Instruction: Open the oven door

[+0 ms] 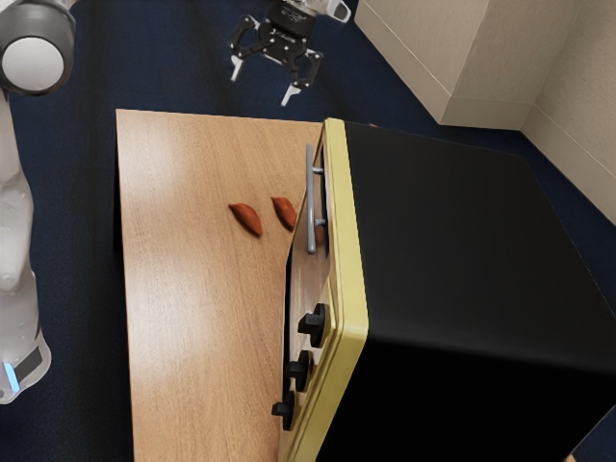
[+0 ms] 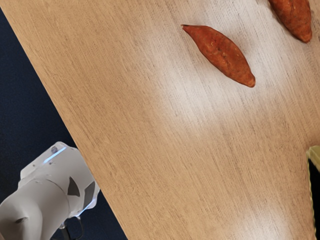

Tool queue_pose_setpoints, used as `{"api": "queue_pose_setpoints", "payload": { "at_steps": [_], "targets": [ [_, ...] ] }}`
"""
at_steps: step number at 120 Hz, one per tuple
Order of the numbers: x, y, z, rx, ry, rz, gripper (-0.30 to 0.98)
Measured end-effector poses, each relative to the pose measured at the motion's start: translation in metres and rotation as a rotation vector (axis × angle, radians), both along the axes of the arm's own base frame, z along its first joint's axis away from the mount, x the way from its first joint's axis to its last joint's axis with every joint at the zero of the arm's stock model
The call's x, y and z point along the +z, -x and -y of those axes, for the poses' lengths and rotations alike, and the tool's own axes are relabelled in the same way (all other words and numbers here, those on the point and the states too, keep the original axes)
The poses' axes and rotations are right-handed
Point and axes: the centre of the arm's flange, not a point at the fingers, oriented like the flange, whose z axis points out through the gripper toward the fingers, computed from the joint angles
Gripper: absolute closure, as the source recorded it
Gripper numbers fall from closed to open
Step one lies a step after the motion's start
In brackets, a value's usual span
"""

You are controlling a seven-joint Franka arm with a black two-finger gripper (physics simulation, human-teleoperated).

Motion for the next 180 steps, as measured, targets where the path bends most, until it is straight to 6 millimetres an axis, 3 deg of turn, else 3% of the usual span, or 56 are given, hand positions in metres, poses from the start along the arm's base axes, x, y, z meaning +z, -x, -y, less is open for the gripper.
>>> {"api": "queue_pose_setpoints", "payload": {
  "at_steps": [17,25,38,47,52,57,70,81,127,180],
  "targets": [
    [0.015,-0.010,0.015,0.234,-0.070,0.093,0.00],
    [0.035,0.000,0.034,0.298,-0.078,0.145,0.00],
    [0.084,0.049,0.047,0.416,-0.066,0.236,0.00],
    [0.118,0.098,0.055,0.478,-0.050,0.288,0.00],
    [0.127,0.128,0.062,0.506,-0.050,0.301,0.00],
    [0.118,0.163,0.087,0.513,-0.073,0.316,0.00],
    [0.051,0.226,0.187,0.464,-0.179,0.407,0.00],
    [0.041,0.256,0.222,0.484,-0.179,0.528,0.00],
    [0.032,0.283,0.331,0.470,-0.088,0.708,0.00],
    [0.025,0.240,0.341,0.398,-0.099,0.731,0.00]
  ]
}}
